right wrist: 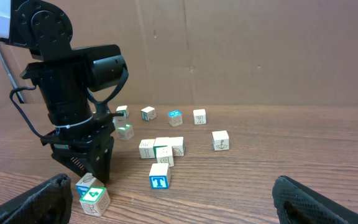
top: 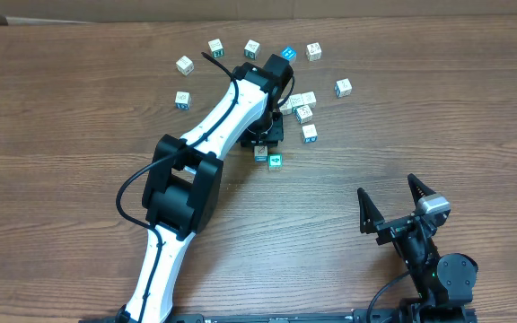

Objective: Form a circle

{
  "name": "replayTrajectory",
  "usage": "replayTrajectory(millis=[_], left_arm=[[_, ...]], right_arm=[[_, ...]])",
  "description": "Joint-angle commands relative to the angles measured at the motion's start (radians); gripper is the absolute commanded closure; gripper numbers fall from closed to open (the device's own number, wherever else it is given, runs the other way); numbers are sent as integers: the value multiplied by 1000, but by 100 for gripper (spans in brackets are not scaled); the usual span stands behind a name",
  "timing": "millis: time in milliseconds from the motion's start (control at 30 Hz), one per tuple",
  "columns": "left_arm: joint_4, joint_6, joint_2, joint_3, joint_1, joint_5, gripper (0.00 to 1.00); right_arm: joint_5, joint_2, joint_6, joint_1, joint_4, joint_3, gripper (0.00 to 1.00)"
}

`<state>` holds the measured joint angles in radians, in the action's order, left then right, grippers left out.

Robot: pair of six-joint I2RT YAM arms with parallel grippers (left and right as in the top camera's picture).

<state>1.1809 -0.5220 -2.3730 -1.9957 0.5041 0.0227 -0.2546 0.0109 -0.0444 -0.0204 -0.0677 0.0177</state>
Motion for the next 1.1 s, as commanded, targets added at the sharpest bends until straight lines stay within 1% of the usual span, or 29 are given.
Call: replayTrajectory(millis=[0, 67, 233, 467, 600, 767, 967, 1033, 1067], left_arm=[[-3, -3, 39, 9, 1, -7, 69], [-4, -5, 39, 9, 1, -6, 72], [-6, -10, 39, 9, 1, -6, 75], [-11, -11, 39, 9, 1, -6, 75], [-11, -18, 39, 9, 1, -4, 68], [-15, -18, 39, 9, 0, -5, 67], [-15, -18, 39, 9, 0, -4, 62], [-14, -17, 39, 5, -1, -5, 62], [-9, -17, 40, -2, -2, -5, 61]], right_arm=[[7, -8, 4, 3, 6, -10, 0], [7, -8, 4, 3, 6, -10, 0], [7, -8, 5, 3, 6, -10, 0], [7, -8, 4, 3, 6, -10, 0], [7, -8, 5, 3, 6, -10, 0], [7, -8, 4, 3, 6, -10, 0], [7, -8, 5, 3, 6, -10, 0], [7, -8, 5, 3, 6, -10, 0], [7, -8, 4, 3, 6, -10, 0]])
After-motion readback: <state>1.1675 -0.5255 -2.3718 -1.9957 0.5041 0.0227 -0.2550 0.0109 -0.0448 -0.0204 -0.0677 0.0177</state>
